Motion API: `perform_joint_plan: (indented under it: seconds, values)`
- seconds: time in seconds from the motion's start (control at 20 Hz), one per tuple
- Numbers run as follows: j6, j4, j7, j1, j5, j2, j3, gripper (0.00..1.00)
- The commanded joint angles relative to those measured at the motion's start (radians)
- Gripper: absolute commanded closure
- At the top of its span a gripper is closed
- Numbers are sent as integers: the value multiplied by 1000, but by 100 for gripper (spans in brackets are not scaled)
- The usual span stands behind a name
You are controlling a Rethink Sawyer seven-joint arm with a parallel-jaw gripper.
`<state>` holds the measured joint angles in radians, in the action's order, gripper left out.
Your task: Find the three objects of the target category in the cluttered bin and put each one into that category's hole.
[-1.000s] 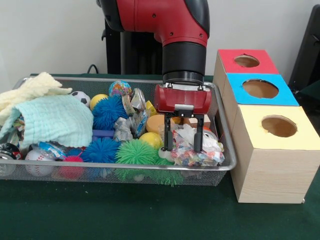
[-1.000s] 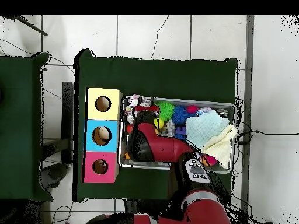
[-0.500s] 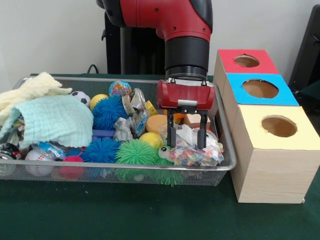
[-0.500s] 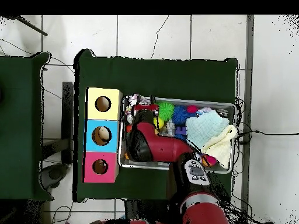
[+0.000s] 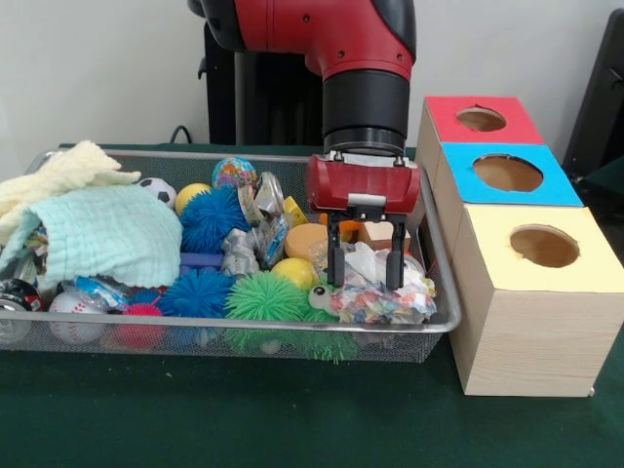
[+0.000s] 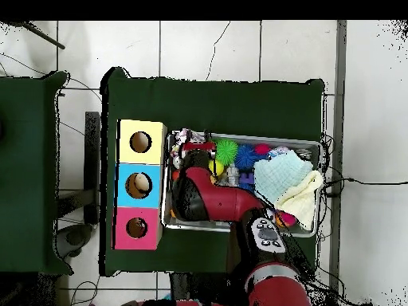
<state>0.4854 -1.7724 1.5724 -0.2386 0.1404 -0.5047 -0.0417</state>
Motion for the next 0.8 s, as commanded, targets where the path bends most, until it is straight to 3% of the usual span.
perform_joint_plan:
  seconds: [0.05, 0.4, 0.8]
  values:
    - [-12, -56, 253, 11, -31, 76, -63, 0]
    - [32, -31, 242, 42, -53, 139, -29, 0]
    - [-28, -28, 247, 46, -87, 166, -40, 0]
